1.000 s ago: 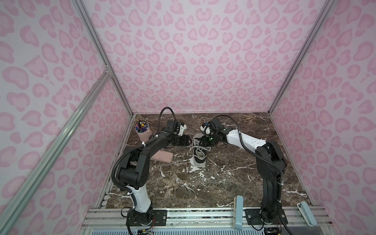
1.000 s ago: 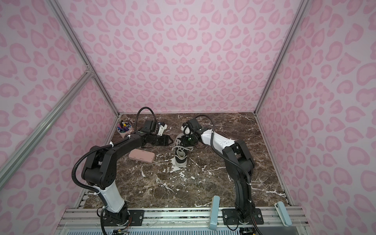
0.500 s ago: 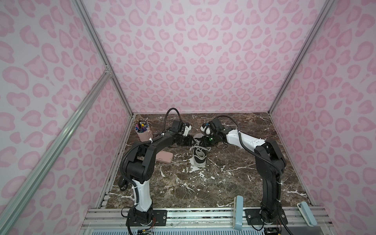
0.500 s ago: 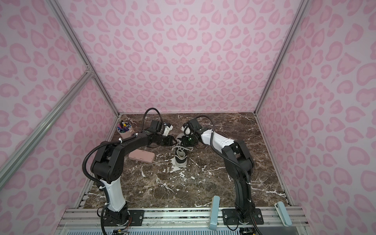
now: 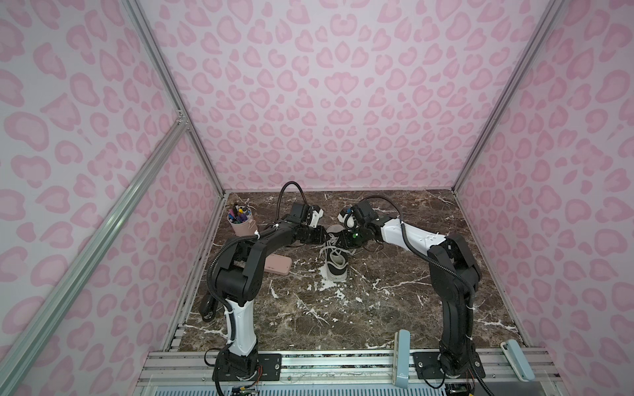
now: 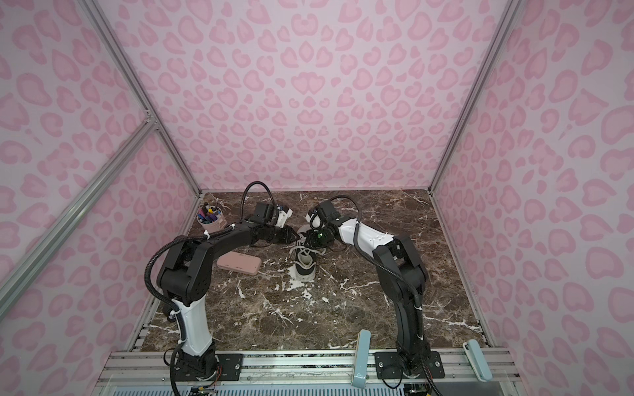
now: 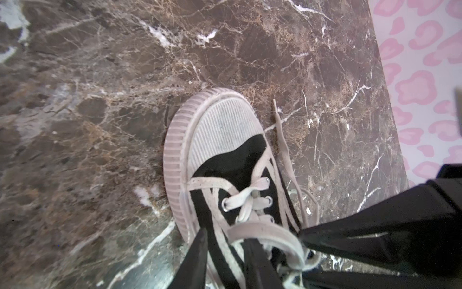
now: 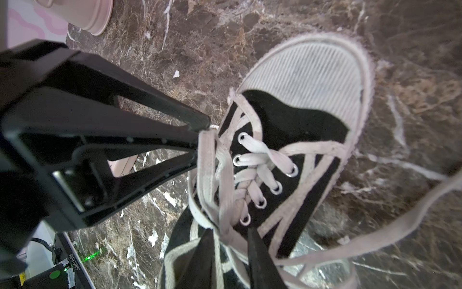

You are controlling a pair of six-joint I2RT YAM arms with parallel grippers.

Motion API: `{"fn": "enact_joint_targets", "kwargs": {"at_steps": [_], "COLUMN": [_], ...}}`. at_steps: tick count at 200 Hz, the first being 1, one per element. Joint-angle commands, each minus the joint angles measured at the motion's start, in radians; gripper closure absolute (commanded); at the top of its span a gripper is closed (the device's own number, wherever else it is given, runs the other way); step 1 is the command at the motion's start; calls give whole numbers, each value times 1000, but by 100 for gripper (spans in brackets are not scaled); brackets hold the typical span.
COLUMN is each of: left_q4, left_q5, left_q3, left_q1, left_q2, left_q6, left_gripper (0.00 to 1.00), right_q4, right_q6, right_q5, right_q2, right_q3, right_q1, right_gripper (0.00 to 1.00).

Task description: Tie the shoes

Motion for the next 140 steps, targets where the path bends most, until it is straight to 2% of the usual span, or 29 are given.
{"fn": "enact_joint_targets", "kwargs": {"at_steps": [1, 37, 61, 71, 121, 140], "left_q4": [50, 86, 87, 76, -99, -159], "left_q5": [22, 34, 25, 9, -224, -272], "left_q3": [5, 2, -1, -2, 3, 8], "left_q1": [-3, -7, -7, -6, -20, -22], "left_q2": [4, 0, -2, -9, -108, -122], "left_q6": [-2, -4, -3, 7, 131, 171], "left_gripper": [73, 79, 94, 96, 96, 96], "right_q4": [8, 9, 9, 8, 6, -2], "right_q6": [1, -1, -1, 0, 3, -1], "right_q5": [-7, -10, -7, -7, 11, 18], "right_q2": [14, 16, 12, 12, 23, 29], "right_q3": [-8, -14, -14, -14, -14, -11], "right_q1": [-2, -2, -5, -4, -5, -5], "right_gripper": [74, 74, 74, 74, 75, 75]}}
